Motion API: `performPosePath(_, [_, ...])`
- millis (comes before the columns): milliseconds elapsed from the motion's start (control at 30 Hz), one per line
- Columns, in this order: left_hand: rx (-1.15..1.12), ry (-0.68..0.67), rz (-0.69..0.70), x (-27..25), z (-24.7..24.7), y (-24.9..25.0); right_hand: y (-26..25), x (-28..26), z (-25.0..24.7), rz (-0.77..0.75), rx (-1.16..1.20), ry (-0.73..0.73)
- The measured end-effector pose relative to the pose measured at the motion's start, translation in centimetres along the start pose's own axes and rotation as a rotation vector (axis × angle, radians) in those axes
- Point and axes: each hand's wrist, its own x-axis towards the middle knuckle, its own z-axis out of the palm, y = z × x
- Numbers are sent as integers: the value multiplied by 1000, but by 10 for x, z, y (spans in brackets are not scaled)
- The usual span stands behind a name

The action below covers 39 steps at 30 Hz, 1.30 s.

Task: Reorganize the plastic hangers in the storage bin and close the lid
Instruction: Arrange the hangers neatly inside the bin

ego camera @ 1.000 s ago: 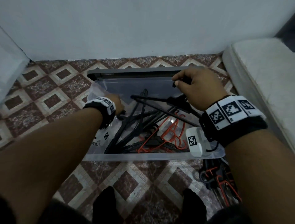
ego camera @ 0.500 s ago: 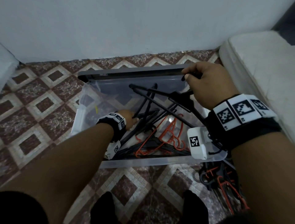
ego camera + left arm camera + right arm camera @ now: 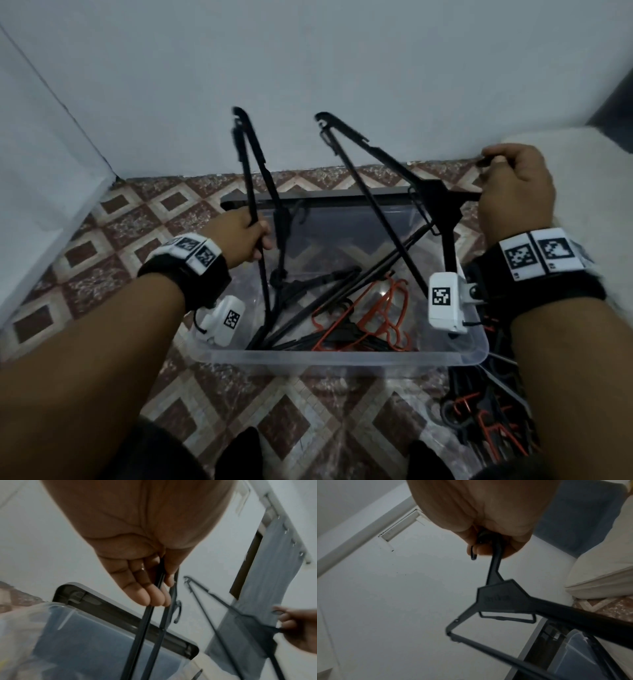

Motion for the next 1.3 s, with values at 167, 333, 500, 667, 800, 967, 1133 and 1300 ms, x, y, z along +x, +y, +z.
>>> performPosePath(167, [-268,-128,264,-18,-11,21,8,0,11,181,237,-224])
performPosePath(333, [-728,-438,276,-33,-2,56,6,-5,22,276,366,-383])
performPosePath(500, [-831,-492,198,-35,25,66,-5,-8,27,393,554,-456])
performPosePath(667, [-827,-386,144,-28,33,58,-5,-7,26,374,579,-522])
performPosePath(800, [-862,-317,33,-24,41,51,-1,-13,31,217,449,-617])
performPosePath(967, [-124,-358,-167,-27,42,52,4,-22,40,44,118,-607])
performPosePath(1133, [335,83,418,-34,51,76,-2,-40,44,-133,-205,-691])
performPosePath(1300, [230,78,484,-35,77,91,-14,-51,48,-164,-246,-803])
